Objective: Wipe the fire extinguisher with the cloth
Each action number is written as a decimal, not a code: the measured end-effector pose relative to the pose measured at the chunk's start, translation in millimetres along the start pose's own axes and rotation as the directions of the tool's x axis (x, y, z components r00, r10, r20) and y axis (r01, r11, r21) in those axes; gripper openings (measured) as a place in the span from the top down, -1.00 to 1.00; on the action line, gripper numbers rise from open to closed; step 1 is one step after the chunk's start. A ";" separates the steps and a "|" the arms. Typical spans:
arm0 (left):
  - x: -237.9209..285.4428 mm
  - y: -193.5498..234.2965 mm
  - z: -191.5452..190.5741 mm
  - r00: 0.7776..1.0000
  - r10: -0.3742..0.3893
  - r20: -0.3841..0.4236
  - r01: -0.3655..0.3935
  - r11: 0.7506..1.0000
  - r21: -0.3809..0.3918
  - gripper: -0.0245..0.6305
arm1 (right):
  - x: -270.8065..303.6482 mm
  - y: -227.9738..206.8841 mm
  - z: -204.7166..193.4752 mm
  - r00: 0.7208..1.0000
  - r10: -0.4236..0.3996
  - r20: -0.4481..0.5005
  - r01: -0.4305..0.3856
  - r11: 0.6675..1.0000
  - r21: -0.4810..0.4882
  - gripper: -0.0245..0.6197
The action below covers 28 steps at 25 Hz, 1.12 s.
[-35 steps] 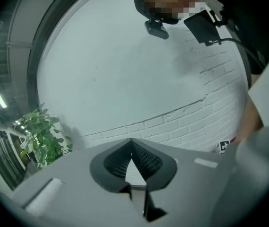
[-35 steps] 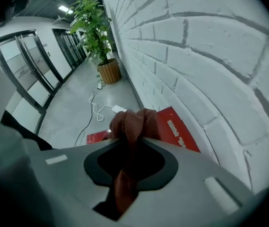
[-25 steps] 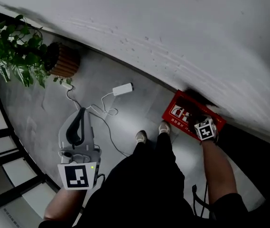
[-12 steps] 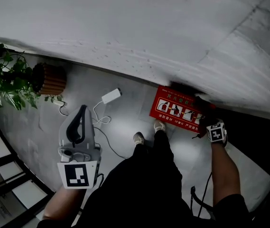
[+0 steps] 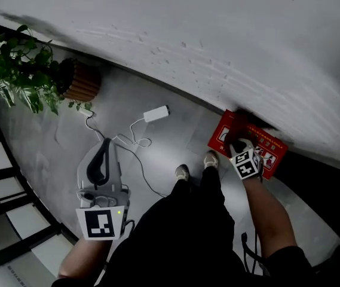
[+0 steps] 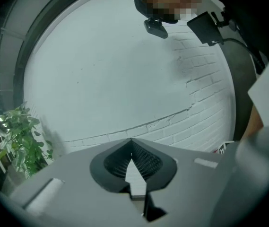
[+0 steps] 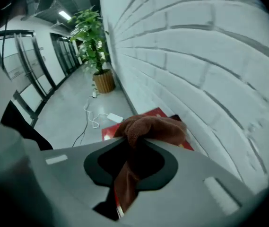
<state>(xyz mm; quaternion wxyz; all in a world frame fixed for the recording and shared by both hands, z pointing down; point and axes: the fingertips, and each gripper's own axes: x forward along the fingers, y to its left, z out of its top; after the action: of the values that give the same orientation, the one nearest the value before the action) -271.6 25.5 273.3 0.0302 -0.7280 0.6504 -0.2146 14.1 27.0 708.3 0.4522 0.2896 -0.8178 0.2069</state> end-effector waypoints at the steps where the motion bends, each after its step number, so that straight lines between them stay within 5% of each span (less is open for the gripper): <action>1: -6.1 7.6 -1.7 1.000 0.021 -0.006 -0.020 1.000 0.005 0.93 | 13.2 14.3 14.3 1.000 0.030 0.001 -0.030 0.999 -0.030 0.75; 6: -38.8 41.7 -14.6 0.990 0.129 -0.052 -0.128 0.992 0.021 0.93 | 64.5 52.5 43.0 0.991 0.119 -0.057 -0.124 0.989 -0.078 0.75; 13: -63.3 54.0 -36.5 0.977 0.181 -0.110 -0.181 0.983 0.012 0.93 | 70.6 56.1 7.4 0.983 0.135 -0.126 -0.151 0.981 -0.125 0.75; 22: -18.7 15.2 -5.9 0.999 0.042 -0.010 -0.042 0.999 -0.003 0.93 | 14.8 12.2 -70.8 0.985 0.022 -0.170 -0.014 0.999 0.050 0.75; 28: 16.3 -27.6 22.3 0.995 -0.089 0.051 0.088 0.996 0.020 0.93 | -42.4 -27.7 -156.9 0.968 -0.069 -0.240 0.119 0.973 0.200 0.75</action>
<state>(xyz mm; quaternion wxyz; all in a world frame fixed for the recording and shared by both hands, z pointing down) -236.9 8.8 266.5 0.0439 -0.7612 0.6145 -0.2028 147.7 112.6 753.3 0.5201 0.3487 -0.7180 0.3040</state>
